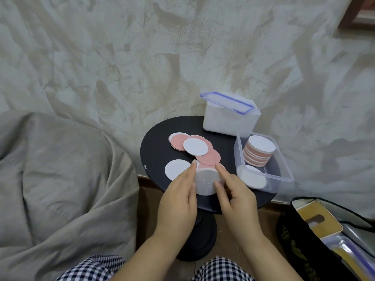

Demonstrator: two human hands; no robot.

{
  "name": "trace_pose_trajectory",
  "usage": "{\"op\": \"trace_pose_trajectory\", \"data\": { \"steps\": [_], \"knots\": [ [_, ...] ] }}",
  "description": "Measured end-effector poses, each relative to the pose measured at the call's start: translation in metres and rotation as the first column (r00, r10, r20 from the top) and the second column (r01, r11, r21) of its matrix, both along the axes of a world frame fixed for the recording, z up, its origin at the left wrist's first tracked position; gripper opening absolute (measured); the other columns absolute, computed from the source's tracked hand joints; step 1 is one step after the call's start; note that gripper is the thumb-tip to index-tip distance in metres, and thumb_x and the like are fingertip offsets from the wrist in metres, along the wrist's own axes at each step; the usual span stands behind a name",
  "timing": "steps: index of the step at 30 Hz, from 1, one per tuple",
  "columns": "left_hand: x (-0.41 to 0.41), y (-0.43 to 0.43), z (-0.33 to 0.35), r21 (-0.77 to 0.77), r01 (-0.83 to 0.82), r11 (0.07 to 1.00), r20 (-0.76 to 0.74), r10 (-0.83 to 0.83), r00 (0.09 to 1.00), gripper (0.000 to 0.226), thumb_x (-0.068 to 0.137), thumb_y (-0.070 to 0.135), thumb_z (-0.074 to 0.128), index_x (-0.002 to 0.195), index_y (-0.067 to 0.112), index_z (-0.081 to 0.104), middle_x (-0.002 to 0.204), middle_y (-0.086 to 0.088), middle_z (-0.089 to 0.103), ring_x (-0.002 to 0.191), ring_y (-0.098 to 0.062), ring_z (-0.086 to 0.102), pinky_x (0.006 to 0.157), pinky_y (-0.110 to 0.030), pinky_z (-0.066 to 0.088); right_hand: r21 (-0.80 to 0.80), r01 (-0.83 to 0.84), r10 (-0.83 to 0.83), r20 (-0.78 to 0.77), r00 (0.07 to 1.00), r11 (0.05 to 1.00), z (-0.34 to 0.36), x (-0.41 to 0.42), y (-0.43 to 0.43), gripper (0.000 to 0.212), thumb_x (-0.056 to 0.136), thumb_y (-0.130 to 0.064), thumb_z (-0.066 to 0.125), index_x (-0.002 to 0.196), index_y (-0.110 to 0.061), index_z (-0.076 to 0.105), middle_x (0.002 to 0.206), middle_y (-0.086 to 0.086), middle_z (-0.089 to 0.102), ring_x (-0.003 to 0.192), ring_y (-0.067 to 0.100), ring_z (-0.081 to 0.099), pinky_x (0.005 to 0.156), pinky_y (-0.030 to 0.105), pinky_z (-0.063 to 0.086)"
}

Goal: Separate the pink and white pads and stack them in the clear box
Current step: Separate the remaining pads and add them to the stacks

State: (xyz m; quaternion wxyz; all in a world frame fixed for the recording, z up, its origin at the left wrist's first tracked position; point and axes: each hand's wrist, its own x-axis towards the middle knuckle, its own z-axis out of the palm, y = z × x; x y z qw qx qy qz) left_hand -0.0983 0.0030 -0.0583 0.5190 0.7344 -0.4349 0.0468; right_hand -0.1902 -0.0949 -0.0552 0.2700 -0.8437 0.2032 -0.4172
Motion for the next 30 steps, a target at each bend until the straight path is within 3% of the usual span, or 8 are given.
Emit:
{"op": "trace_pose_trajectory", "data": {
  "steps": [3,5,9,13,16,20,25,30],
  "knots": [
    [-0.001,-0.004,-0.007,0.045,-0.022,0.999,0.091,0.018,0.996,0.053,0.092,0.031,0.027,0.141,0.013,0.034,0.134,0.012,0.04,0.124,-0.004,0.036,0.098,0.003,0.016,-0.051,0.021,-0.02,0.028,0.999,0.998,-0.005,0.001,0.001,0.045,0.088,-0.013,0.053,0.129,-0.027,0.044,0.103,-0.012,0.058,0.1,-0.019,0.046,0.086,0.001,0.035],
    [-0.002,-0.003,-0.006,0.039,-0.026,0.999,0.112,0.022,0.994,0.053,0.092,0.029,0.029,0.14,0.009,0.038,0.13,0.003,0.05,0.117,-0.005,0.041,0.097,-0.001,0.021,-0.073,0.011,-0.009,0.035,0.999,0.997,-0.006,0.001,0.001,0.044,0.089,-0.012,0.051,0.132,-0.022,0.043,0.109,-0.01,0.056,0.105,-0.02,0.043,0.089,0.001,0.033],
    [0.002,0.0,-0.002,-0.093,-0.04,0.995,0.052,0.045,0.998,0.043,0.091,0.025,0.039,0.13,0.013,0.053,0.102,0.008,0.054,0.095,0.004,0.048,0.084,-0.001,0.034,-0.074,-0.028,0.034,0.08,0.996,0.997,-0.002,0.0,0.002,0.041,0.09,-0.006,0.05,0.128,-0.019,0.048,0.107,-0.011,0.058,0.107,-0.018,0.045,0.09,0.002,0.033],
    [0.003,0.004,0.006,-0.198,-0.043,0.979,-0.095,0.024,0.995,0.024,0.088,0.01,0.06,0.107,0.023,0.066,0.099,0.015,0.063,0.095,0.005,0.058,0.078,-0.005,0.042,0.096,-0.03,0.018,0.127,0.992,0.995,0.007,-0.004,0.002,0.036,0.089,-0.006,0.057,0.111,-0.034,0.058,0.103,-0.025,0.06,0.098,-0.012,0.055,0.083,0.003,0.04],
    [0.001,0.004,0.007,-0.198,-0.056,0.979,-0.182,0.019,0.983,0.03,0.083,0.005,0.065,0.095,0.032,0.063,0.094,0.016,0.066,0.089,0.004,0.062,0.073,-0.006,0.045,0.107,-0.005,-0.008,0.117,0.993,0.994,0.007,-0.007,0.001,0.037,0.086,-0.005,0.061,0.1,-0.039,0.056,0.097,-0.026,0.06,0.093,-0.011,0.057,0.078,0.003,0.041],
    [-0.001,0.004,0.005,-0.208,-0.064,0.976,-0.208,0.02,0.978,0.029,0.082,0.003,0.066,0.093,0.03,0.065,0.092,0.013,0.067,0.088,0.003,0.062,0.072,-0.006,0.046,0.076,-0.009,-0.002,0.145,0.989,0.997,0.002,-0.007,0.0,0.026,0.084,-0.01,0.059,0.102,-0.029,0.06,0.098,-0.02,0.061,0.094,-0.005,0.058,0.079,0.007,0.044],
    [-0.003,0.003,0.008,-0.251,-0.06,0.966,-0.149,0.023,0.989,0.02,0.081,0.002,0.066,0.091,0.02,0.068,0.092,0.012,0.063,0.089,-0.002,0.061,0.071,-0.008,0.047,0.102,-0.027,0.008,0.181,0.983,0.994,0.008,-0.009,0.0,0.028,0.081,-0.01,0.06,0.1,-0.031,0.061,0.096,-0.022,0.061,0.091,-0.004,0.059,0.077,0.007,0.045],
    [-0.005,0.001,0.006,-0.24,-0.066,0.969,-0.201,0.017,0.979,0.03,0.081,0.001,0.067,0.089,0.03,0.063,0.09,0.012,0.063,0.088,-0.001,0.061,0.069,-0.006,0.046,0.121,-0.038,0.02,0.152,0.988,0.992,0.005,-0.012,-0.002,0.036,0.083,-0.007,0.063,0.101,-0.038,0.059,0.097,-0.02,0.062,0.092,0.0,0.059,0.078,0.011,0.047]
  ]
}}
